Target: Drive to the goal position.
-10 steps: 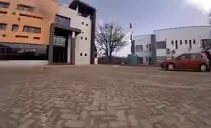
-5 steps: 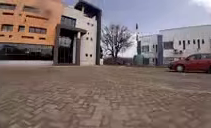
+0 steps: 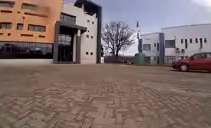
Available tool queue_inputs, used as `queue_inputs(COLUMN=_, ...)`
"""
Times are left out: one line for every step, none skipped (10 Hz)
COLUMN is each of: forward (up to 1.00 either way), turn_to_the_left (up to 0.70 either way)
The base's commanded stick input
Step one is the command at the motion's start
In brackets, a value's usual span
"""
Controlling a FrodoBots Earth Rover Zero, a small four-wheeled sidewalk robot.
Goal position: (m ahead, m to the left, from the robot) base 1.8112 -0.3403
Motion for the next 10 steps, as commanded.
queue_inputs(forward=0.70, turn_to_the_left=0.00)
queue_inputs(forward=0.70, turn_to_the_left=0.00)
queue_inputs(forward=0.70, turn_to_the_left=0.00)
queue_inputs(forward=0.70, turn_to_the_left=0.00)
queue_inputs(forward=0.70, turn_to_the_left=0.00)
queue_inputs(forward=0.70, turn_to_the_left=0.00)
queue_inputs(forward=0.70, turn_to_the_left=0.00)
queue_inputs(forward=0.70, turn_to_the_left=0.00)
queue_inputs(forward=0.70, turn_to_the_left=0.00)
queue_inputs(forward=0.70, turn_to_the_left=0.00)
